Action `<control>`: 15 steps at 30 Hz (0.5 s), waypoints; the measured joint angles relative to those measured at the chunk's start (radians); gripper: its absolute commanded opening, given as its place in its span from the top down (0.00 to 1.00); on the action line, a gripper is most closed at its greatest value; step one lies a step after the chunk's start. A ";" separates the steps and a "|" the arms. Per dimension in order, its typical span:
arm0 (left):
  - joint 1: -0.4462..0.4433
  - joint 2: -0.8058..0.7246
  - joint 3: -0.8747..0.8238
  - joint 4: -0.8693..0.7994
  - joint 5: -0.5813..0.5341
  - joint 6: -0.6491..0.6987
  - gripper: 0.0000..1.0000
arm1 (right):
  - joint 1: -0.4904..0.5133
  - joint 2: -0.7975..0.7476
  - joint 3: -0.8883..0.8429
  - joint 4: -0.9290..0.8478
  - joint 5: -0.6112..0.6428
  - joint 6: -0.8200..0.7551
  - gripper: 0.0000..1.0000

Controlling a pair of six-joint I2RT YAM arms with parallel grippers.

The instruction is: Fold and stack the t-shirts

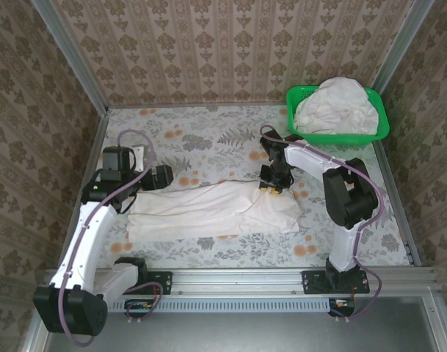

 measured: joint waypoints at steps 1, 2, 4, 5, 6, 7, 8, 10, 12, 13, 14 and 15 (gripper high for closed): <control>-0.002 -0.007 -0.002 0.003 0.003 0.022 0.00 | 0.000 0.002 0.000 -0.001 -0.001 0.001 0.96; -0.005 -0.013 -0.005 0.005 0.006 0.041 0.00 | 0.000 0.003 0.000 -0.003 -0.002 0.004 1.00; -0.007 -0.017 -0.006 0.007 0.013 0.072 0.00 | 0.003 0.000 0.002 -0.009 -0.002 0.008 1.00; -0.007 -0.017 -0.008 0.010 0.016 0.084 0.00 | 0.005 -0.004 0.002 -0.012 0.000 0.006 1.00; -0.007 -0.016 -0.009 0.011 0.019 0.093 0.00 | 0.008 -0.011 0.002 -0.016 0.004 0.006 1.00; -0.007 -0.016 -0.010 0.012 0.021 0.102 0.00 | 0.015 -0.023 0.002 -0.022 0.010 0.003 1.00; -0.007 -0.016 -0.012 0.015 0.026 0.111 0.00 | 0.025 -0.040 0.002 -0.029 0.020 -0.003 1.00; -0.007 -0.013 -0.014 0.018 0.034 0.128 0.00 | 0.055 -0.079 0.005 -0.045 0.044 -0.017 1.00; -0.007 -0.008 -0.014 0.018 0.039 0.145 0.00 | 0.097 -0.119 0.015 -0.063 0.066 -0.042 1.00; -0.007 -0.005 -0.014 0.018 0.039 0.154 0.00 | 0.124 -0.138 0.024 -0.072 0.076 -0.058 1.00; -0.007 -0.002 -0.014 0.018 0.040 0.163 0.00 | 0.150 -0.151 0.035 -0.079 0.085 -0.072 1.00; -0.006 0.000 -0.015 0.018 0.041 0.168 0.00 | 0.174 -0.158 0.048 -0.084 0.091 -0.085 1.00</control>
